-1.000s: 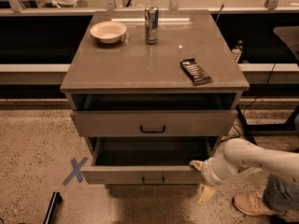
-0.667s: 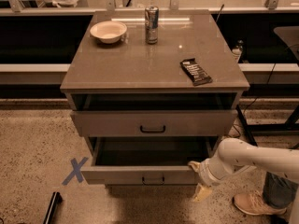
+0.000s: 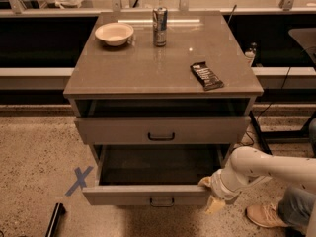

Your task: Open middle drawer

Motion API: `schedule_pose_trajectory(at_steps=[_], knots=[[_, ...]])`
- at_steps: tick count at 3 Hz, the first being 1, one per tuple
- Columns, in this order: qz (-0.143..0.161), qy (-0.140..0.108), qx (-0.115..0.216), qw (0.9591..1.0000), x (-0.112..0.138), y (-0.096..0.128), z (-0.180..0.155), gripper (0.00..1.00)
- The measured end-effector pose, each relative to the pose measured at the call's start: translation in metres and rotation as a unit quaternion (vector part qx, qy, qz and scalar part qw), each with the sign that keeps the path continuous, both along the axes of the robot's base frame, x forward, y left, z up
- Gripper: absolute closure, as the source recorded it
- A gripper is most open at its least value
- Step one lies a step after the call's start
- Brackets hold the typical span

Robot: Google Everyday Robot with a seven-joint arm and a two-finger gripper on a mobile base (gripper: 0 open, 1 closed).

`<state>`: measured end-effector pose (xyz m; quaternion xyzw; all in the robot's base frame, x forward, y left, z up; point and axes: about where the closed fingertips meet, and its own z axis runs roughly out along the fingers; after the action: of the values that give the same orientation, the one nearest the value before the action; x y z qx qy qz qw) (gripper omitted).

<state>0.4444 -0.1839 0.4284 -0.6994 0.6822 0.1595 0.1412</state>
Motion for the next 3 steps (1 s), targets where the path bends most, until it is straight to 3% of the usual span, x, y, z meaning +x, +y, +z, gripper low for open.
schedule_pose_trajectory(at_steps=[1,2,3], knots=[[0.0,0.0,0.0,1.0,0.0,0.0,0.003,0.39],[0.0,0.0,0.0,1.0,0.0,0.0,0.004,0.22],[-0.01,-0.001,0.033,0.9994,-0.016,-0.005,0.02,0.01]])
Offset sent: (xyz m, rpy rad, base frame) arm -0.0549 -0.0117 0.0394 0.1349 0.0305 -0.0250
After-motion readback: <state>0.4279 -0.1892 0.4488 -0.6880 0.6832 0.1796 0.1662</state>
